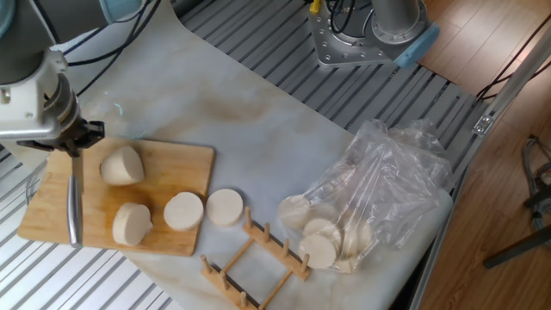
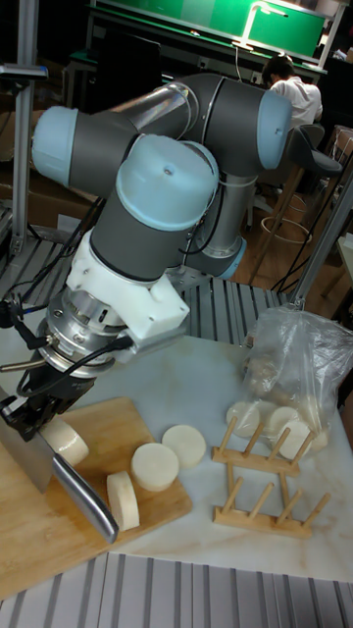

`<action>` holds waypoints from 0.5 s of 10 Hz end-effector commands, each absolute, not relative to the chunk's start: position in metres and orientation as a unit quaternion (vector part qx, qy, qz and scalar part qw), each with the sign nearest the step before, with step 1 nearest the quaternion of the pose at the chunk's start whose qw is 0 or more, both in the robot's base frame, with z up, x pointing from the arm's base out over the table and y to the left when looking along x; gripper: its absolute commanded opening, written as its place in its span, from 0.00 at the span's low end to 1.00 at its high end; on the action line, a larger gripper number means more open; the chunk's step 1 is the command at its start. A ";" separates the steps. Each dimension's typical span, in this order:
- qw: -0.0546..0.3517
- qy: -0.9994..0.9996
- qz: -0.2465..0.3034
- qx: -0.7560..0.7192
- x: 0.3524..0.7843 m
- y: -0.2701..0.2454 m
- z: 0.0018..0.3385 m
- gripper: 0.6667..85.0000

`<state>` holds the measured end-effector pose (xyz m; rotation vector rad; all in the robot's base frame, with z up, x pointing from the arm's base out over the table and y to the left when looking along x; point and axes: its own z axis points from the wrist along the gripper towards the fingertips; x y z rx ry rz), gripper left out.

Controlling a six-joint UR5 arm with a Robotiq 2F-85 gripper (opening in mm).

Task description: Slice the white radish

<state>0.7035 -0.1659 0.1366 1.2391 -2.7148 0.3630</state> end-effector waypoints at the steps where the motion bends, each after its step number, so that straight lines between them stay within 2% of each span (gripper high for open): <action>1: 0.073 -0.901 0.114 0.411 0.699 -0.161 0.157 0.01; 5: 0.080 -0.908 0.075 0.405 0.674 -0.138 0.180 0.01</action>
